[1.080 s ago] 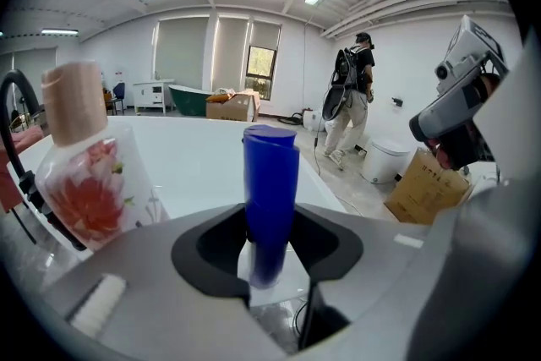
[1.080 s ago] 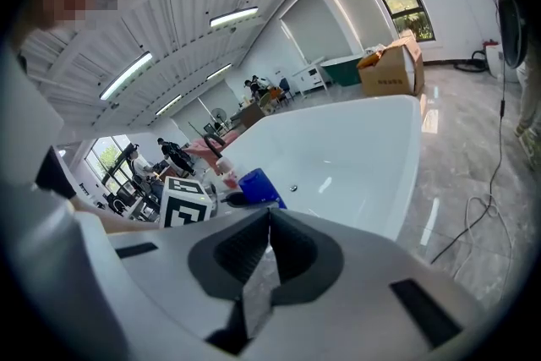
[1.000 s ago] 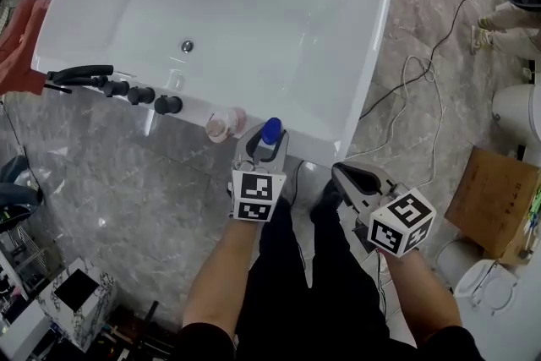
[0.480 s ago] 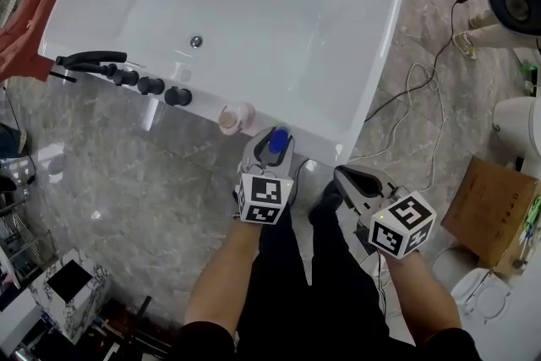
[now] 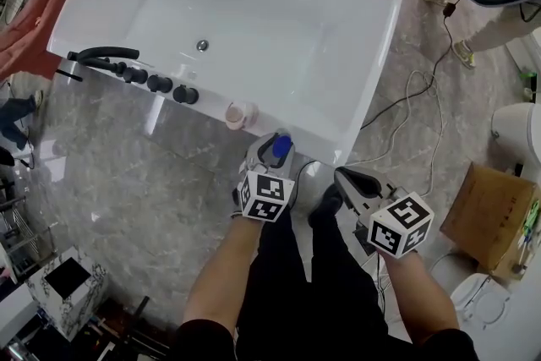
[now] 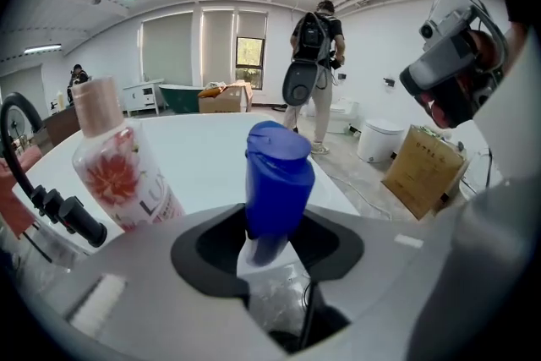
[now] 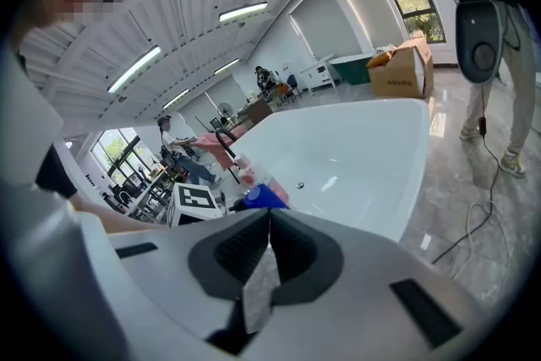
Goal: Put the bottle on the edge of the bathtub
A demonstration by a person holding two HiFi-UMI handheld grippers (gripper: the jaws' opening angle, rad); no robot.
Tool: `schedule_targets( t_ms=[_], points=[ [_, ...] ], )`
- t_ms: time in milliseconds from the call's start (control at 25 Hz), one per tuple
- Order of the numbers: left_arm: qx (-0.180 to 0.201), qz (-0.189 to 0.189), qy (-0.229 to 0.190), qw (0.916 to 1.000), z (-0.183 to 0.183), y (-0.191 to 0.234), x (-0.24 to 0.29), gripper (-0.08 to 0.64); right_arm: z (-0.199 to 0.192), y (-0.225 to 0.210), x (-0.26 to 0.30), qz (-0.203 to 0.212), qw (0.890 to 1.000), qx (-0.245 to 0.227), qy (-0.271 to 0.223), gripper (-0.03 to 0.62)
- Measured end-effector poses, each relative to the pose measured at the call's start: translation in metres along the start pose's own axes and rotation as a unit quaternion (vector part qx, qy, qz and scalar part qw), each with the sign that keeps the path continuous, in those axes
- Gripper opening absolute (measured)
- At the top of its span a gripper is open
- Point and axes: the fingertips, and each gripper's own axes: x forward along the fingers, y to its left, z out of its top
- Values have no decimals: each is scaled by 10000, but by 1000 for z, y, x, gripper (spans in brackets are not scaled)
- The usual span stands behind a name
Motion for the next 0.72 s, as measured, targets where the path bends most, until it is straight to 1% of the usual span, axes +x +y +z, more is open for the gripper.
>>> schedule_targets(
  t_ms=[120, 240, 280, 560, 720],
  points=[
    [27, -61, 153, 9999, -2, -3, 3, 164, 0, 3, -4, 19, 10000, 16, -37, 12],
    [28, -73, 215, 9997, 0, -4, 4, 164, 1, 3, -11, 23, 10000, 7, -67, 12],
    [51, -83, 221, 9997, 1, -5, 3, 178, 1, 3, -14, 16, 10000, 6, -82, 12],
    [162, -85, 194, 9996, 18, -12, -11, 193, 6, 2, -39, -66, 9997, 79, -205, 12],
    [192, -62, 85, 9998, 35, -14, -28, 196, 11, 6, -51, -72, 9996, 85, -256, 12]
  ],
)
